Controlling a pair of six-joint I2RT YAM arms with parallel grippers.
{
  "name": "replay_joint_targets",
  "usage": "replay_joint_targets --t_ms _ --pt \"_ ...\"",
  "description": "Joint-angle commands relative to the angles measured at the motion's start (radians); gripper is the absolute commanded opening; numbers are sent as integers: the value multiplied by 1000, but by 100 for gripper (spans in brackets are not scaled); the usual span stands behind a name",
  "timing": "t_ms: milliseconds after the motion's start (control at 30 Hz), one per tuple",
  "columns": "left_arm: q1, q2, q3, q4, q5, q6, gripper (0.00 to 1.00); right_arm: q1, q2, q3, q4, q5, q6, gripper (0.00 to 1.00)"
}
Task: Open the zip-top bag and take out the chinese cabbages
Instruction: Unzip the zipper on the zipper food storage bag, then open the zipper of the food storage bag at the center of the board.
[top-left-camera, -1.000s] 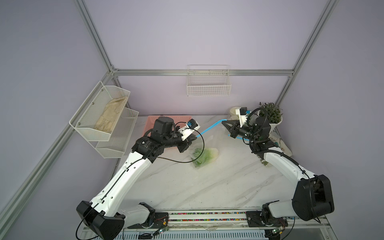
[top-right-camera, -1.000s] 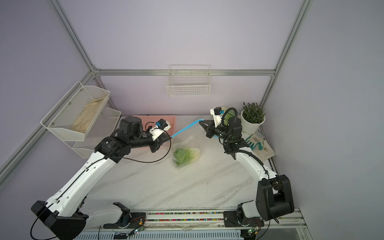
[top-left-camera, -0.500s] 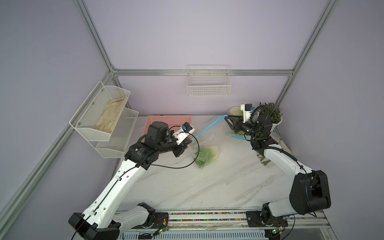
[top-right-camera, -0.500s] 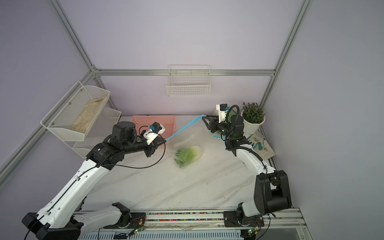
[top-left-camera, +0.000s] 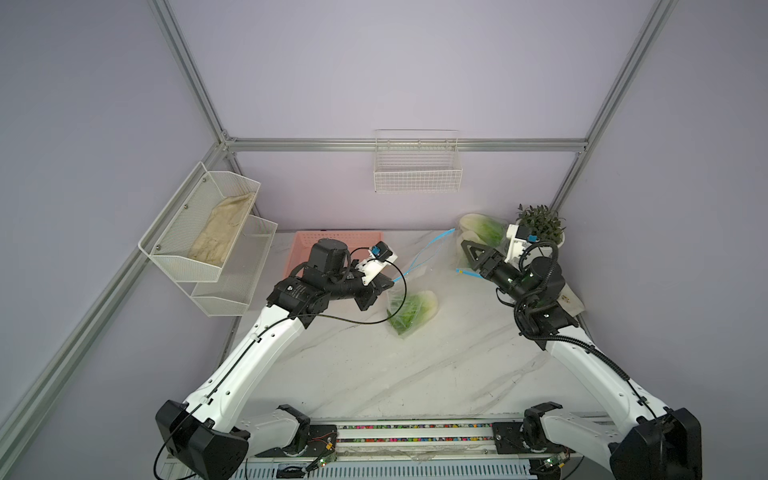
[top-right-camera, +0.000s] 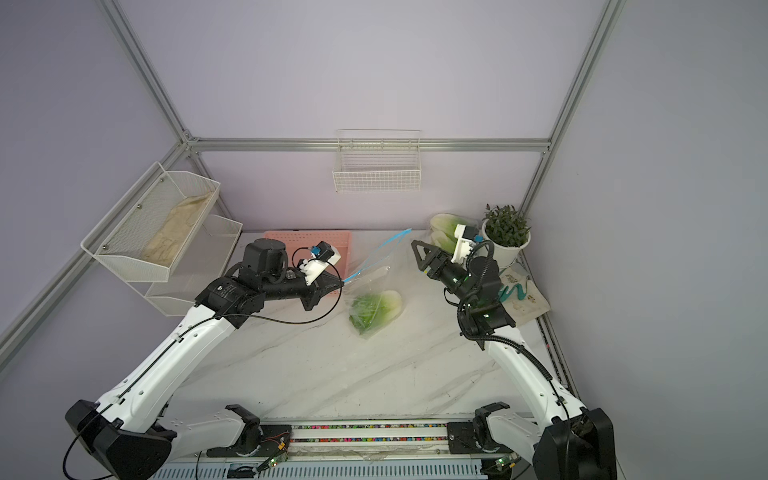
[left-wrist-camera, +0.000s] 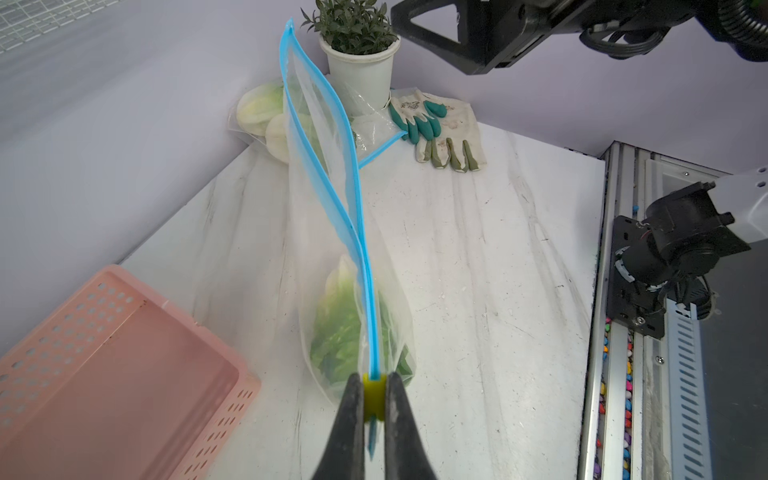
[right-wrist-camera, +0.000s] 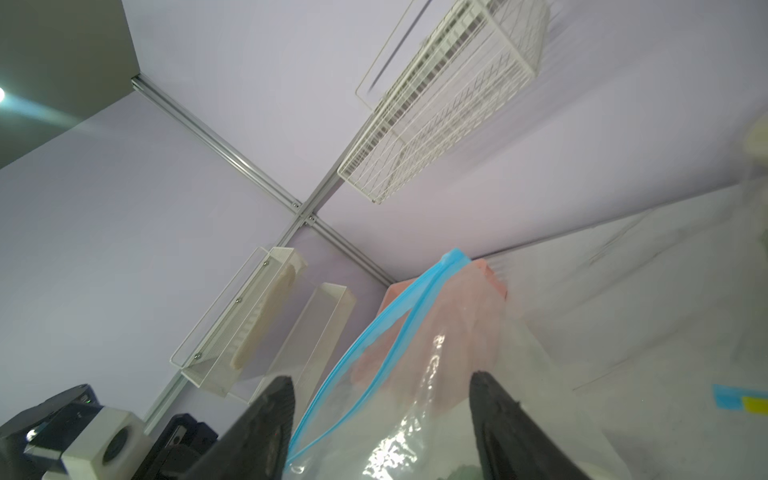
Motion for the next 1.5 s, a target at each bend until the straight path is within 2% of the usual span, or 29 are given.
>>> replay_joint_targets --t_ms 0,133,467,533,600,733,800,867,967,1033,1067,1167,1300,1467 --pt "-1 6 -12 41 60 -8 0 68 53 48 -57 38 74 70" --pt "-3 9 -16 42 70 -10 0 107 106 91 -82 74 105 68" --pt "-5 1 -22 42 97 9 0 125 206 206 -301 117 66 46" --pt "-5 2 -24 42 94 9 0 125 204 212 -325 119 55 38" --pt "-5 4 -24 42 92 11 0 124 199 216 -346 123 50 25" --pt "-5 8 -20 45 97 8 7 124 198 212 -342 104 50 3" --pt "-5 9 -17 50 108 -2 16 125 200 211 -329 99 50 0" --pt "-6 12 -13 73 102 -30 48 125 200 209 -311 91 48 0" --pt "-9 13 -4 186 58 -152 76 125 197 207 -289 81 25 0" --pt "-11 20 9 280 -14 -294 88 124 194 205 -275 70 -3 0" --pt "-9 31 25 308 -55 -356 91 125 189 203 -270 68 -20 0" --pt "-23 76 85 328 -117 -440 93 124 182 203 -270 61 -62 0" --pt "-47 147 179 276 -245 -451 93 124 180 211 -278 50 -87 0" --pt "-81 264 284 238 -322 -439 93 124 180 218 -276 36 -91 0"
